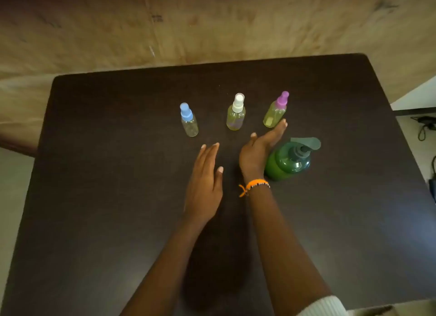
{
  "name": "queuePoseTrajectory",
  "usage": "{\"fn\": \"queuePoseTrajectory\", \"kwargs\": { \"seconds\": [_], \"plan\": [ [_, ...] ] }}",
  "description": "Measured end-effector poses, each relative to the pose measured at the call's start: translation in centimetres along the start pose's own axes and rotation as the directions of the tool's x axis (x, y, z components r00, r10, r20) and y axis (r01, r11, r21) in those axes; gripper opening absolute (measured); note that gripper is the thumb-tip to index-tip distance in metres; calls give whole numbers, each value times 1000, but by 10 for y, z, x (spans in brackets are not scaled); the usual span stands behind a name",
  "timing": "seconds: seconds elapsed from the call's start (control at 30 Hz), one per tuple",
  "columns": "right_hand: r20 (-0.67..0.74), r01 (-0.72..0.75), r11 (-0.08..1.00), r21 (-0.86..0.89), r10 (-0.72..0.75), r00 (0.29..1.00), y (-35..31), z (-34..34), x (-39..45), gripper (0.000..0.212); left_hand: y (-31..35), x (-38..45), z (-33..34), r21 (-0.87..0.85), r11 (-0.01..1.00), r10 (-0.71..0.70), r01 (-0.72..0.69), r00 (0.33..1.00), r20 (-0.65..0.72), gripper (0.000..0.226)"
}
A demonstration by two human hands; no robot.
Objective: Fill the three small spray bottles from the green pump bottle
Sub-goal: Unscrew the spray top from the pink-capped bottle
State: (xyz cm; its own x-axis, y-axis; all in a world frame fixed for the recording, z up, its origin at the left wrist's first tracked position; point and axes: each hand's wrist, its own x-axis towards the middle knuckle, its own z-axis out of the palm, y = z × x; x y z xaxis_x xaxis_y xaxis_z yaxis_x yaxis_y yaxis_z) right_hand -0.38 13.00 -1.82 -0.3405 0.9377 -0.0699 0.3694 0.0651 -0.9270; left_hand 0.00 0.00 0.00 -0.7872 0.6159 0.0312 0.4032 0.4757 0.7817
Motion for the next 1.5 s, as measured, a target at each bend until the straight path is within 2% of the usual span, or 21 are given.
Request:
{"fn": "queuePoseTrajectory", "kwargs": {
  "seconds": [0.07, 0.1, 0.2, 0.37, 0.57, 0.7, 0.8, 0.87, 0.97, 1.1, 1.27, 1.37, 1.5],
  "plan": [
    [-172, 24, 999, 48, -16, 985, -7, 7, 15, 71, -4, 0, -1, -15, 1000, -21, 21, 999, -30, 51],
    [-213, 15, 997, 78, 2, 977, -9, 10, 23, 71, -6, -1, 1, -22, 999, -33, 32, 999, -28, 50],
    [-280, 21, 989, 143, 20, 960, -14, 20, 39, 70, -11, 0, 5, -52, 999, -7, 4, 999, -48, 48],
    [-333, 102, 986, 128, -54, 941, -8, 28, 37, 57, -17, 6, 3, -135, 991, -22, 10, 996, -88, 43],
    [-142, 113, 981, 161, -90, 986, 7, 8, -35, 54, -21, 11, 3, -300, 953, -5, -38, 990, -140, 36],
    [76, 142, 958, 250, -166, 983, 23, -8, -81, 47, -27, 9, 5, -420, 906, 16, -46, 997, -73, 30],
    [217, 162, 953, 256, -221, 951, 29, -16, -92, 44, -29, 3, 7, -534, 845, 11, -20, 1000, -21, 31],
    [263, 183, 943, 277, -258, 930, 32, -19, -92, 42, -32, -2, 8, -600, 800, 1, -10, 1000, -15, 34],
    [319, 211, 932, 296, -304, 898, 35, -24, -87, 37, -36, -7, 12, -658, 752, -17, -26, 998, -59, 36],
    [438, 276, 919, 282, -379, 815, 42, -34, -82, 38, -44, -18, 17, -694, 717, -23, -58, 994, -108, 35],
    [466, 332, 886, 324, -455, 759, 43, -35, -79, 37, -44, -21, 16, -600, 780, 58, -178, 975, -214, 38],
    [498, 247, 859, 449, -470, 729, 39, -43, -78, 37, -40, -23, 13, -566, 790, 86, -237, 956, -279, 39],
    [355, 224, 794, 565, -480, 803, 34, -47, -85, 24, -42, -26, 14, -446, 851, 143, -278, 939, -312, 39]
  ]
}}
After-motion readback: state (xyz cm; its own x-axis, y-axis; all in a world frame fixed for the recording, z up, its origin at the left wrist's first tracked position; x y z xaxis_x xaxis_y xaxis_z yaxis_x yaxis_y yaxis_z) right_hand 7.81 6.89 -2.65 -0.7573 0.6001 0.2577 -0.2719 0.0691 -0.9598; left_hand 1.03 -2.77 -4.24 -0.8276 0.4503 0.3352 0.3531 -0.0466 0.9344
